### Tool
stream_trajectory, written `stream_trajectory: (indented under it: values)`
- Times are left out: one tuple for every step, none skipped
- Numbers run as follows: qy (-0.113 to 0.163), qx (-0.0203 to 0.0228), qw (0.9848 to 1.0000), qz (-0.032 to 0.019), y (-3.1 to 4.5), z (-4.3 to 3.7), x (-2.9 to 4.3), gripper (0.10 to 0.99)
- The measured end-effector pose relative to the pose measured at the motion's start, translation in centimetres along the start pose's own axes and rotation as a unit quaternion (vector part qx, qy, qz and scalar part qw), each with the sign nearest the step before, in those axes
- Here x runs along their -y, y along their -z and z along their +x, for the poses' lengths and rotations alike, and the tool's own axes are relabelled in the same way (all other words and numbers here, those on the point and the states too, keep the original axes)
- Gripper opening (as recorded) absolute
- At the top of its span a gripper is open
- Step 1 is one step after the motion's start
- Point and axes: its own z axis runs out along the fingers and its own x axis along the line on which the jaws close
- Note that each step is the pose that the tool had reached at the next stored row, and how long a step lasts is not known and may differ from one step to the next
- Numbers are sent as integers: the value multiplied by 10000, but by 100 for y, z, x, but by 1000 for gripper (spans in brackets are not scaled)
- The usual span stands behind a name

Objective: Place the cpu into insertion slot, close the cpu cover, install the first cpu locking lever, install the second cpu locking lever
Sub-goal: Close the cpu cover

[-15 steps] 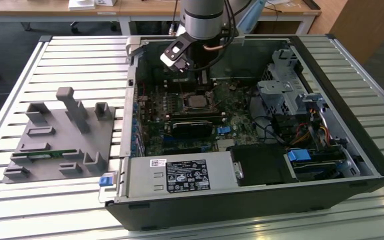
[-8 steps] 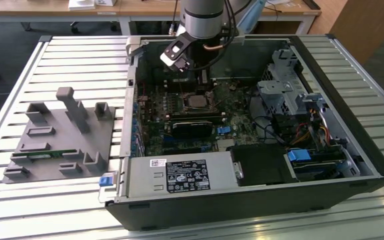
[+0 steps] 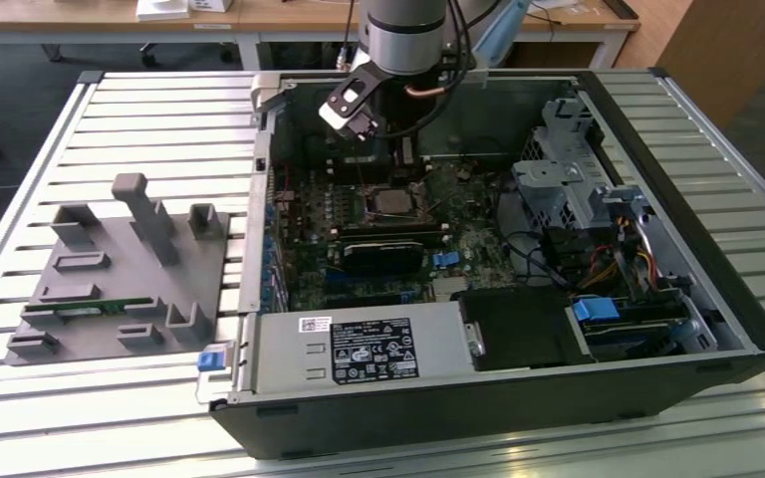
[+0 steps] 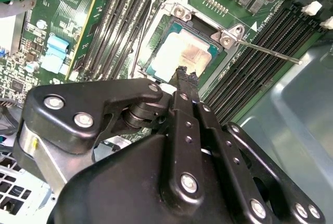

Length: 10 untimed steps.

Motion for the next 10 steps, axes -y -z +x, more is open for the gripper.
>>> stream_trajectory:
  values:
    - [0,0,10000,0,6,0,0,106]
    - [-1,0,10000,0,12,0,-1,106]
    - [-1,0,10000,0,17,0,-1,106]
    - [-1,0,10000,0,22,0,-1,106]
    - [-2,0,10000,0,27,0,-1,106]
    - [-2,-1,10000,0,33,-1,-2,106]
    - [-2,0,10000,0,40,-1,-2,106]
    - [-2,0,10000,0,48,-1,-2,106]
    - [-2,0,10000,0,55,-1,-3,106]
    - [-2,0,10000,0,63,-1,-3,106]
